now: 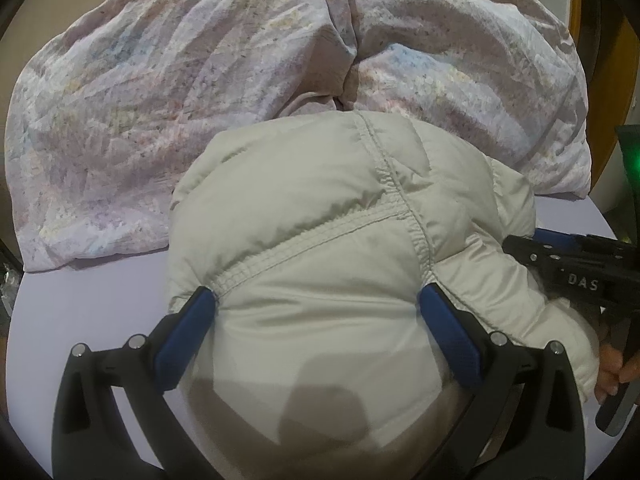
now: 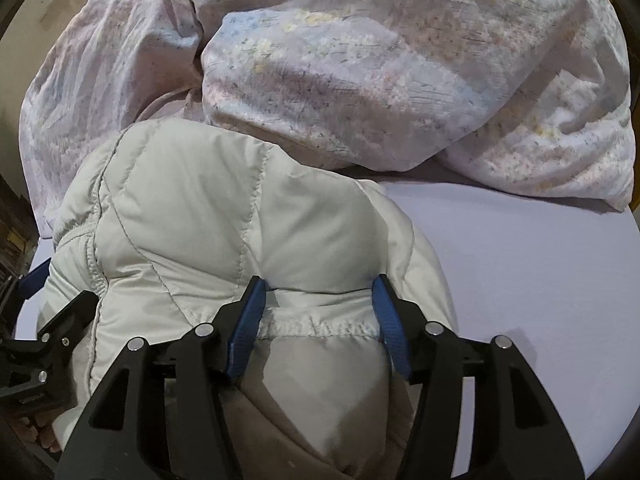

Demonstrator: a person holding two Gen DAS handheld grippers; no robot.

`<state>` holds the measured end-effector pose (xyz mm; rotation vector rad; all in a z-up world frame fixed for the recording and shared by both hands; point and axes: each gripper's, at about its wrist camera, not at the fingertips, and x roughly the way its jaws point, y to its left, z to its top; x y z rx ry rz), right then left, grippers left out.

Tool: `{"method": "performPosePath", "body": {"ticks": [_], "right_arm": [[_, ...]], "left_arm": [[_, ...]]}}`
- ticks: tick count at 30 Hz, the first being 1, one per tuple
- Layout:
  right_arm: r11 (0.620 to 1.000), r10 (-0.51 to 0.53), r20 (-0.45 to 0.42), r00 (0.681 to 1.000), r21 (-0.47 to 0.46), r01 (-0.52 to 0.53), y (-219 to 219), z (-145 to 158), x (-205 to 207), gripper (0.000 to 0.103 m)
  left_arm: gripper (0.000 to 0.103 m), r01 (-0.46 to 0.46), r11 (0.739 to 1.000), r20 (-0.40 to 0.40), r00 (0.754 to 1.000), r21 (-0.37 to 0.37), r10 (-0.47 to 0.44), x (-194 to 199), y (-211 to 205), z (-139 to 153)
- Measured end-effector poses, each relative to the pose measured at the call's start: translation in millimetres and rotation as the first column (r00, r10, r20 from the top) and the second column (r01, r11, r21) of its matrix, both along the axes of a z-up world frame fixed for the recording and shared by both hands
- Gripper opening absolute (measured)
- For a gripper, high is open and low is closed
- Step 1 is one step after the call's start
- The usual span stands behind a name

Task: Fold large clothes

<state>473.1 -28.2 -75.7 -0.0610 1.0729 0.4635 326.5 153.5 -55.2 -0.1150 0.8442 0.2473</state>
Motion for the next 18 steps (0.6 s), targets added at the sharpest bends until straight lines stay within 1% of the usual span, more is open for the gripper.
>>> {"method": "performPosePath", "body": {"ticks": [2, 3, 5, 7, 11, 13, 15, 16, 18], "right_arm": [[1.0, -0.003, -0.005, 1.0, -0.014, 0.003, -2.4, 6.9, -1.9, 0.072], [1.0, -0.005, -0.008, 1.0, -0.017, 0.005, -3.8, 11.9, -3.4, 0.073], [1.0, -0.009, -0.01, 1.0, -0.024, 0.009, -5.6, 18.7, -8.1, 0.08], [0.999, -0.021, -0.016, 1.0, -0.032, 0.02, -9.2, 27.2, -13.2, 0.083], [0.999, -0.036, -0.047, 0.998, -0.005, 0.036, -19.2, 44.1, -28.2, 0.087], [0.999, -0.041, -0.058, 0.997, 0.006, 0.041, -24.0, 50.8, -49.3, 0.088], [0.999, -0.041, -0.074, 0.996, 0.01, 0.042, -24.6, 55.9, -57.8, 0.088], [0.999, -0.039, -0.077, 0.996, 0.011, 0.04, -38.8, 57.0, -78.8, 0.088], [1.0, -0.022, -0.082, 0.996, 0.007, 0.023, -38.6, 61.4, -97.9, 0.088]], "left_arm": [[0.101, -0.018, 1.0, 0.003, 1.0, -0.018, 0.018, -4.6, 1.4, 5.1], [0.101, -0.025, 0.999, 0.003, 1.0, -0.025, 0.025, -7.1, 1.9, 7.5], [0.101, -0.035, 0.999, 0.005, 0.999, -0.036, 0.035, -13.9, 2.2, 12.4], [0.101, -0.039, 0.998, 0.009, 0.999, -0.042, 0.039, -21.6, 1.7, 17.3], [0.101, -0.052, 0.997, 0.028, 0.998, -0.064, 0.054, -44.0, 1.9, 31.4], [0.101, -0.055, 0.996, 0.043, 0.997, -0.072, 0.058, -60.6, 0.4, 41.5], [0.101, -0.053, 0.996, 0.051, 0.997, -0.073, 0.057, -75.3, -2.1, 50.0], [0.101, -0.05, 0.996, 0.055, 0.997, -0.071, 0.054, -83.6, -4.0, 54.6], [0.101, -0.042, 0.997, 0.062, 0.997, -0.066, 0.047, -100.0, -8.4, 62.1]]}}
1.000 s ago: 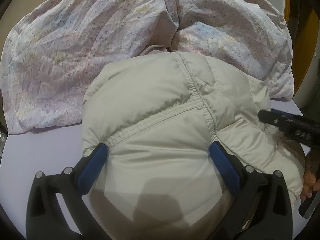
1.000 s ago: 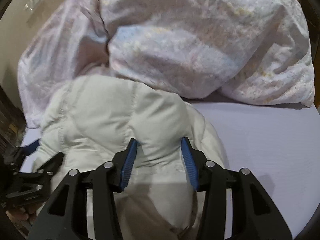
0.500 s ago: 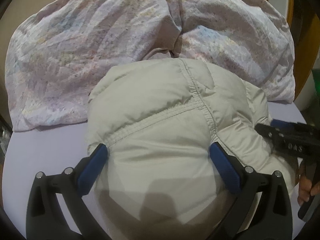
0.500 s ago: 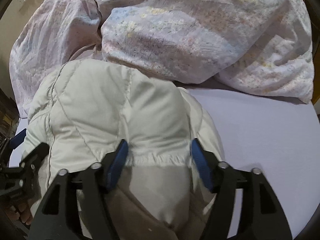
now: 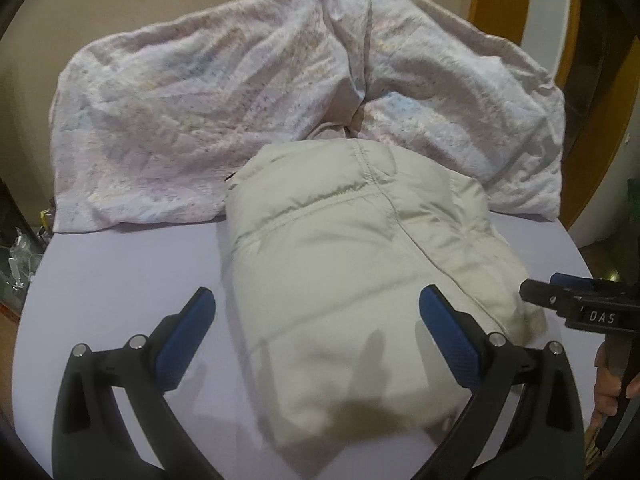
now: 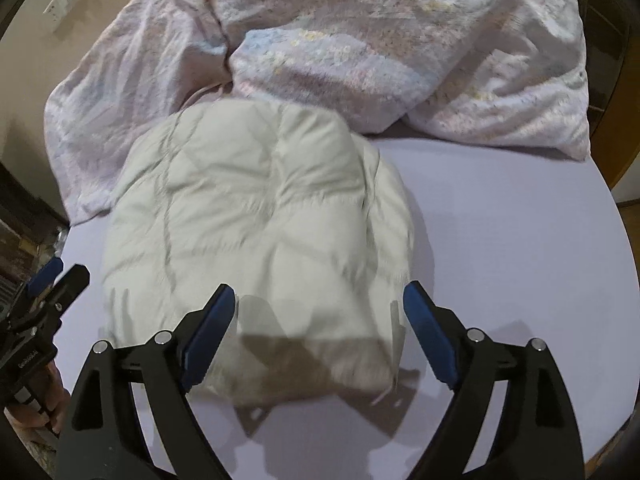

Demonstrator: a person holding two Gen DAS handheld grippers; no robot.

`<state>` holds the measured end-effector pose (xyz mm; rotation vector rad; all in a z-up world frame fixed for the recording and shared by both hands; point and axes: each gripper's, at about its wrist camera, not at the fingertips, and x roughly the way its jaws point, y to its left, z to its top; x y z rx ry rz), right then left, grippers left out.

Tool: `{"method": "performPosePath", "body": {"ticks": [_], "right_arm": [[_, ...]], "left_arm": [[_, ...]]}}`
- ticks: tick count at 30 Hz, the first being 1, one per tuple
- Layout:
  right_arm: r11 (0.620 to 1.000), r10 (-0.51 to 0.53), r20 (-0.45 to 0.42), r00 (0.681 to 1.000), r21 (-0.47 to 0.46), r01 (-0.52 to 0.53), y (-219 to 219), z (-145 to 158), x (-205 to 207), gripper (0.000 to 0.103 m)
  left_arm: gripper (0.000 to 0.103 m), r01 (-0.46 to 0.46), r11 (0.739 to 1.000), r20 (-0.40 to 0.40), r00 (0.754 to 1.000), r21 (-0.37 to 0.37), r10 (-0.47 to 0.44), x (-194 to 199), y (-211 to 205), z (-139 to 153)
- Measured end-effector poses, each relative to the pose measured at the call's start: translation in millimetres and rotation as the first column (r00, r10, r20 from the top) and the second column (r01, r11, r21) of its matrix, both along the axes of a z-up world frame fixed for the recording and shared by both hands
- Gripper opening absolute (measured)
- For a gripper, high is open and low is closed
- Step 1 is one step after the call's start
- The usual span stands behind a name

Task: Fold large clothes

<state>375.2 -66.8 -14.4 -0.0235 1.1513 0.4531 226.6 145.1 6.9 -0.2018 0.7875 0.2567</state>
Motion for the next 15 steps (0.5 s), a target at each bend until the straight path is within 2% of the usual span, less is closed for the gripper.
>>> {"method": "performPosePath", "body": {"ticks": [7, 11, 15], "right_arm": [[0.998, 0.058, -0.01, 0.998, -0.019, -0.058, -11.7, 12.2, -59.4, 0.088], [0.997, 0.077, -0.026, 0.997, -0.014, -0.077, -16.7, 16.8, -79.3, 0.088], [0.995, 0.097, -0.048, 0.994, -0.008, -0.098, -19.4, 18.6, -94.3, 0.088]], "left_arm": [[0.101, 0.039, 0.999, -0.04, 0.998, -0.028, -0.04, -60.0, -17.9, 14.8], [0.101, 0.05, 0.996, -0.067, 0.996, -0.072, -0.055, -83.5, -26.1, 18.3], [0.101, 0.052, 0.996, -0.087, 0.994, -0.076, -0.059, -98.7, -37.2, 18.1]]}}
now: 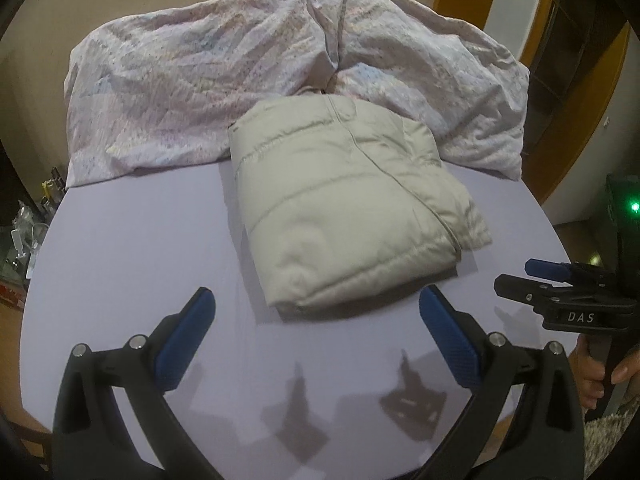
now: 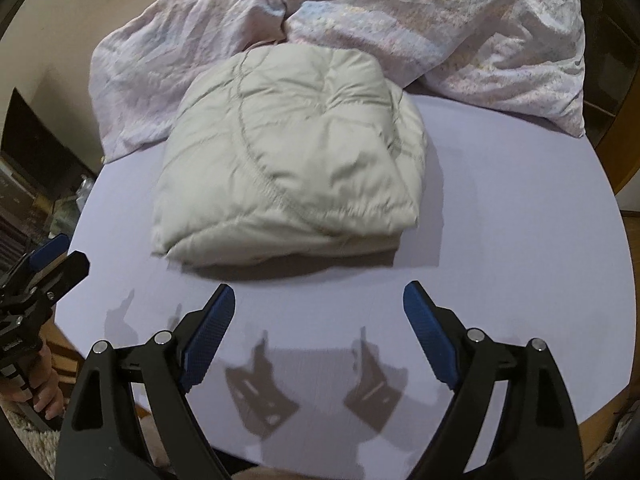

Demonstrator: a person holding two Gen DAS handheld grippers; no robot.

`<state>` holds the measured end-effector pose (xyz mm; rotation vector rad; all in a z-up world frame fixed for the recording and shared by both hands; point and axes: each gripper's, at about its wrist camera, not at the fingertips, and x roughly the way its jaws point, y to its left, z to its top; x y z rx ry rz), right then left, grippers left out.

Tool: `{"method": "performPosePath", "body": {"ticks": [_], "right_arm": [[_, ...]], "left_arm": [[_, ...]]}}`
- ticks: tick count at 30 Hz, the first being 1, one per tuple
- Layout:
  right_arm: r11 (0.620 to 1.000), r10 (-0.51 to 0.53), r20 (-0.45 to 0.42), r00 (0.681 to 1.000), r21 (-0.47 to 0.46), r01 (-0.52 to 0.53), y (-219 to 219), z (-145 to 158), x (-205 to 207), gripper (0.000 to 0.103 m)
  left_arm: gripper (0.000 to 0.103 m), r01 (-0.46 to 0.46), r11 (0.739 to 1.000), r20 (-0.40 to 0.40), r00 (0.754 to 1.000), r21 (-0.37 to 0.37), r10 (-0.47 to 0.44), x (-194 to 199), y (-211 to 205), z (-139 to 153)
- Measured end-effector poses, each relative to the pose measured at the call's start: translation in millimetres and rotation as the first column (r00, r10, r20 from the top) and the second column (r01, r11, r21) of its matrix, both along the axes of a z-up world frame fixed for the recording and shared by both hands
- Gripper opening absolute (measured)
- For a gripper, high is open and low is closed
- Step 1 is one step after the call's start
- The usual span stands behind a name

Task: Fold large clothes

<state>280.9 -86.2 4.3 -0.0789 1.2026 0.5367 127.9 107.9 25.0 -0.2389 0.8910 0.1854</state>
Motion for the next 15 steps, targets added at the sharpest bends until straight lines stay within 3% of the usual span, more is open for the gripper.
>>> {"method": "performPosePath", "body": {"ticks": [15], "right_arm": [[1.0, -0.003, 0.006, 1.0, 0.013, 0.003, -9.2, 8.2, -24.6, 0.088]], "left_arm": [[0.101, -0.017, 0.999, -0.007, 1.0, -0.033, 0.017, -19.8, -13.6, -1.6]]}}
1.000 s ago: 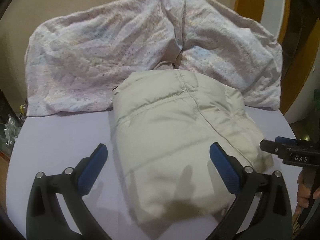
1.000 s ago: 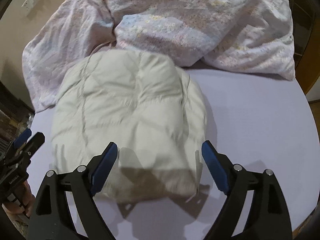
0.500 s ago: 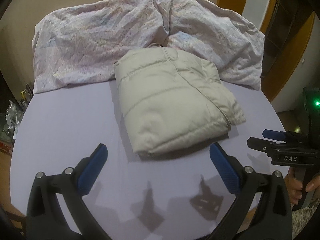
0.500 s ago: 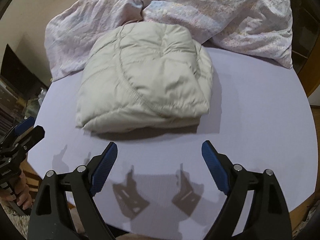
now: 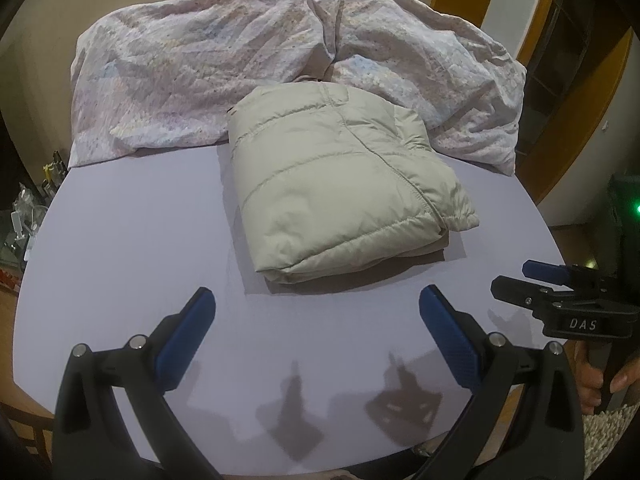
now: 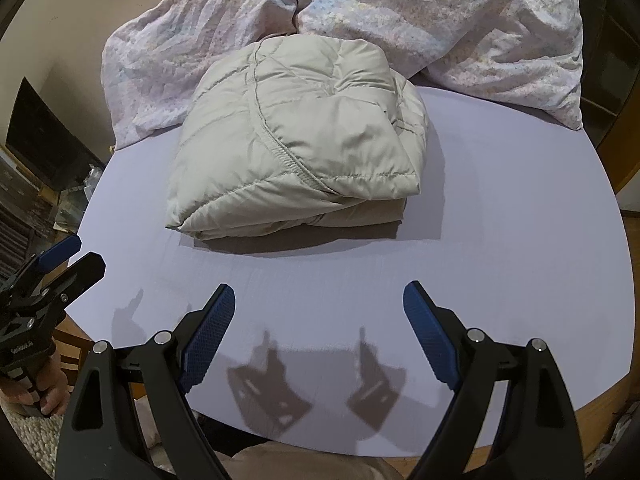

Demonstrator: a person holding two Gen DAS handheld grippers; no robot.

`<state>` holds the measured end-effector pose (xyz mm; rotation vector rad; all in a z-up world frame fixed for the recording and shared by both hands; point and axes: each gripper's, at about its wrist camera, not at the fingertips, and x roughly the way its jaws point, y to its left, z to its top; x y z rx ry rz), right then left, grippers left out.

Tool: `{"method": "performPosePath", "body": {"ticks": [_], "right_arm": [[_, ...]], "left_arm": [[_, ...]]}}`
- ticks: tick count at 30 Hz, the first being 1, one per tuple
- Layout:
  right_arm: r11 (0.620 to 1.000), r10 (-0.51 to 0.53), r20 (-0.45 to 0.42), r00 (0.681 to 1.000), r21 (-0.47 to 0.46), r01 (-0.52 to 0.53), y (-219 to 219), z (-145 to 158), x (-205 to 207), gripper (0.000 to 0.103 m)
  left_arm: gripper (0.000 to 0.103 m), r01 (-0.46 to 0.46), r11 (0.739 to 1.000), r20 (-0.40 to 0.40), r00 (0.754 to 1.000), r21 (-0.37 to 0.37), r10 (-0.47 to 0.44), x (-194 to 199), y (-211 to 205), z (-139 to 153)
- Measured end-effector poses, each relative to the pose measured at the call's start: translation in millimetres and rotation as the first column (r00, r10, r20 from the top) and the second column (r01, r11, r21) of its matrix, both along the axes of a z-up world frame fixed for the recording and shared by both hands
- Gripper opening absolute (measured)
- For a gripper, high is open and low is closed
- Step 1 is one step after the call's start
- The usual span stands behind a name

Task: Fold large clothes

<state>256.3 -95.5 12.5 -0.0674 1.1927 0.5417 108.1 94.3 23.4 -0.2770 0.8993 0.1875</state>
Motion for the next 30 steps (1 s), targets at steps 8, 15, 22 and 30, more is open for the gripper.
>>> {"method": "performPosePath", "body": {"ticks": [8, 15, 22, 30], "right_arm": [[0.999, -0.026, -0.004, 1.0, 0.02, 0.026, -4.3, 0.9, -2.3, 0.088], [1.0, -0.02, 0.001, 1.0, 0.018, 0.02, -2.9, 2.0, -6.7, 0.088], [1.0, -0.018, 0.004, 1.0, 0.019, 0.018, -3.9, 2.6, -7.8, 0.088], [1.0, -0.02, 0.005, 1.0, 0.02, 0.02, -3.9, 3.9, -10.8, 0.088]], "left_arm": [[0.101, 0.021, 1.0, -0.005, 1.0, -0.007, -0.021, -0.6, -6.0, -2.4], [0.101, 0.034, 0.999, -0.009, 0.999, -0.013, -0.034, -1.0, -9.4, -4.5], [0.101, 0.034, 0.999, -0.008, 0.999, -0.016, -0.034, -2.1, -11.3, -5.3], [0.101, 0.033, 0.999, -0.009, 0.999, -0.013, -0.033, -2.5, -11.0, -5.7]]}}
